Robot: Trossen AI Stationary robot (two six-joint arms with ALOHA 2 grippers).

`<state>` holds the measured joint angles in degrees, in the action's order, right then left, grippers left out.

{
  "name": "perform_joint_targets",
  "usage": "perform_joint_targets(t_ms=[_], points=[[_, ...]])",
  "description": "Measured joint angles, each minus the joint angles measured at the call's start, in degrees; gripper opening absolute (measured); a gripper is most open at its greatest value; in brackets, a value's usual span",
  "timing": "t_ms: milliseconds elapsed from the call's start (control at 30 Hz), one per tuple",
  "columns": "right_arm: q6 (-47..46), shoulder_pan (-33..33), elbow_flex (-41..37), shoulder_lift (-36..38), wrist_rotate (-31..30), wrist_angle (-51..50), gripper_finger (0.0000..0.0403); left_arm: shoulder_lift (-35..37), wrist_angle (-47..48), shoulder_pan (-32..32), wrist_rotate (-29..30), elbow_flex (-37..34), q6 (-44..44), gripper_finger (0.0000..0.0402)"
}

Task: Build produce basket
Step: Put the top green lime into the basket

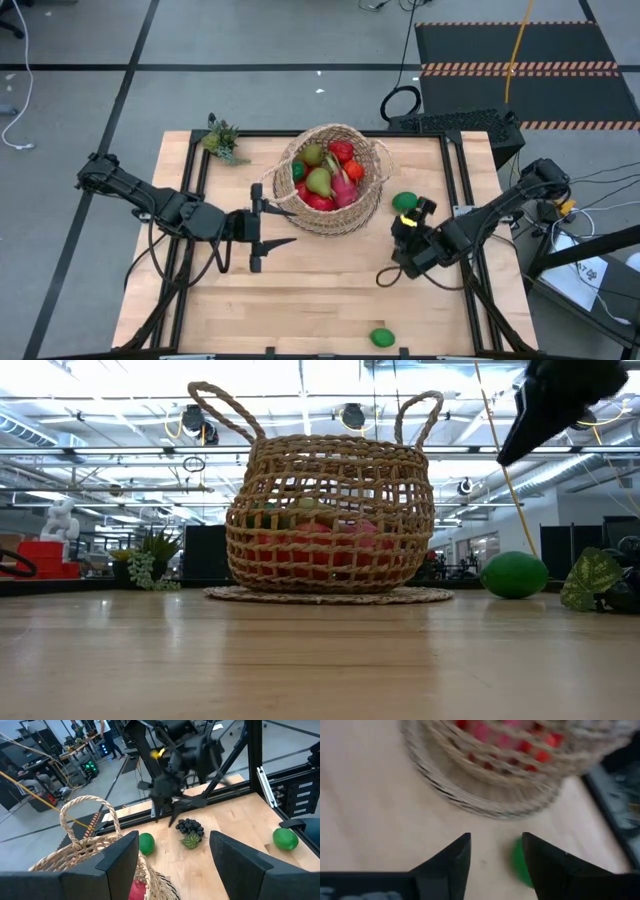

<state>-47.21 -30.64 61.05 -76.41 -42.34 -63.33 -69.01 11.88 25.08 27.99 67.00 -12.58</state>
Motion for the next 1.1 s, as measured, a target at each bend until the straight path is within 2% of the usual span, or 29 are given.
perform_joint_targets(t_ms=[167,300,400,567,733,967,1100], points=[[4.54,5.13,-4.35,1.44,-3.98,-1.66,0.0225,0.0,0.05,0.0,0.0,0.0,0.36,0.0243],[11.07,10.1,-9.89,6.1,-4.03,3.39,0.0279,0.0,1.55,0.02,0.0,0.0,2.21,0.0243],[15.62,12.47,-14.66,11.93,-2.9,10.23,0.0304,0.0,2.73,0.02,0.02,0.0,2.9,0.0243],[27.0,14.86,-24.3,20.78,-1.07,23.91,0.0313,0.0,2.87,0.0,0.02,0.0,2.96,0.0243],[37.8,17.48,-33.19,25.98,-0.15,36.15,0.0313,0.0,2.89,0.0,0.02,0.0,2.94,0.0243],[38.82,24.24,-37.69,29.46,7.02,40.23,0.0313,0.0,2.99,0.02,0.02,0.0,3.19,0.0243],[40.28,28.33,-39.34,29.61,8.13,43.0,0.0315,0.0,3.94,0.02,0.02,0.0,4.53,0.0243]])
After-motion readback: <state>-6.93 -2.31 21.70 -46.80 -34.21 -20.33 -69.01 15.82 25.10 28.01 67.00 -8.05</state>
